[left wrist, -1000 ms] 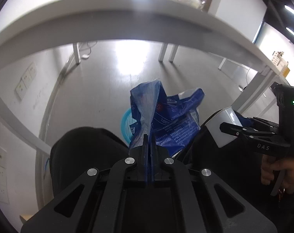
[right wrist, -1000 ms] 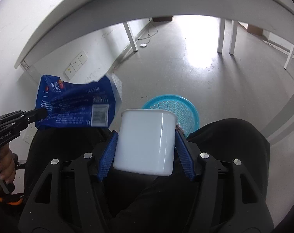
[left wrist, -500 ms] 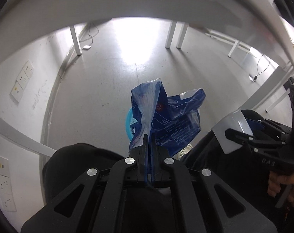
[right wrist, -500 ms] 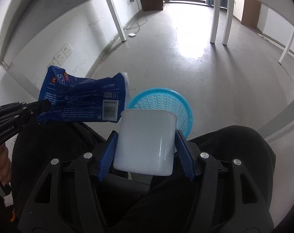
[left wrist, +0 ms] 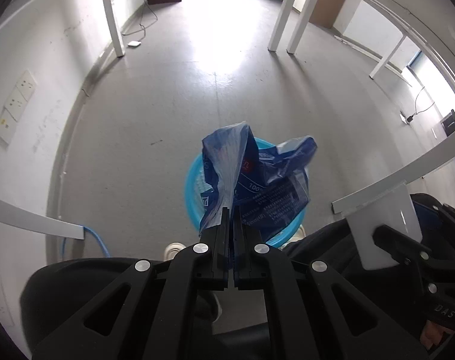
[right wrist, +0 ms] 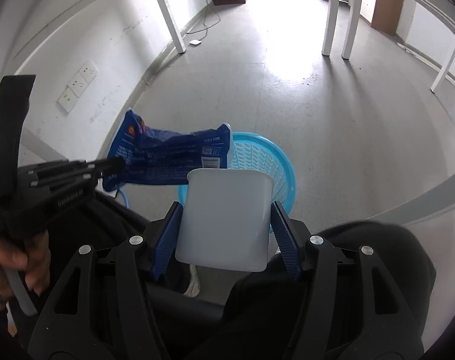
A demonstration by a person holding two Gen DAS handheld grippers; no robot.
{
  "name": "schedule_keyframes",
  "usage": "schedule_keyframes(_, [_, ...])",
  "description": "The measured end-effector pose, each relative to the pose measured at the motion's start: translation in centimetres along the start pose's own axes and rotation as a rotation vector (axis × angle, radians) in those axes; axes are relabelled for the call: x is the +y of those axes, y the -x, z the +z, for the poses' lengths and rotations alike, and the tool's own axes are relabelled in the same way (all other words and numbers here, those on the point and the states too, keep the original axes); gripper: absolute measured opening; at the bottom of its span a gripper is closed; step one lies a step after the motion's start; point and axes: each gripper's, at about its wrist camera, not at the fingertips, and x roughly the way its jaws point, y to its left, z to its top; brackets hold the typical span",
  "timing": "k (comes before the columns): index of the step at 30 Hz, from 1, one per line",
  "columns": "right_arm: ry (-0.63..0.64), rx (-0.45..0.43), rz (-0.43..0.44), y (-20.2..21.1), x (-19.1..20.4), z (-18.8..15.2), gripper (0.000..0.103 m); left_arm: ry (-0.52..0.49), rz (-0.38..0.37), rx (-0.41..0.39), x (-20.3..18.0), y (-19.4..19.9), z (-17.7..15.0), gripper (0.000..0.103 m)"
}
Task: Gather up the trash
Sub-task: 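Carry the blue wrapper and white container down over the blue wastebasket, then open both tools to drop the wrapper and container into the basket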
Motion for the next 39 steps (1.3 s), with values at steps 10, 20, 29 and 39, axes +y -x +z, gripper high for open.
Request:
schedule_keyframes(10, [-0.019,0.081,-0.016,-5.8,-0.8,3.1,0.057,0.091,-0.036,0.088,1.7,-3.1,0.9,0.001])
schedule_keyframes(20, [-0.063,0.19,-0.035,-11.6,-2.1,5.0,0.057,0.17,-0.013,0.22,2.0,-9.0,2.3,0.001])
schedule_keyframes(29, [-0.107,0.286,-0.055,-16.9,-3.3,6.0,0.057,0.224,0.004,0.331,3.2,-13.2,2.8,0.001])
schedule_keyframes(39, [-0.199,0.294,-0.01,-18.5,-5.0,5.9,0.07,0.266,-0.003,0.296,3.7,-13.4,3.0,0.045])
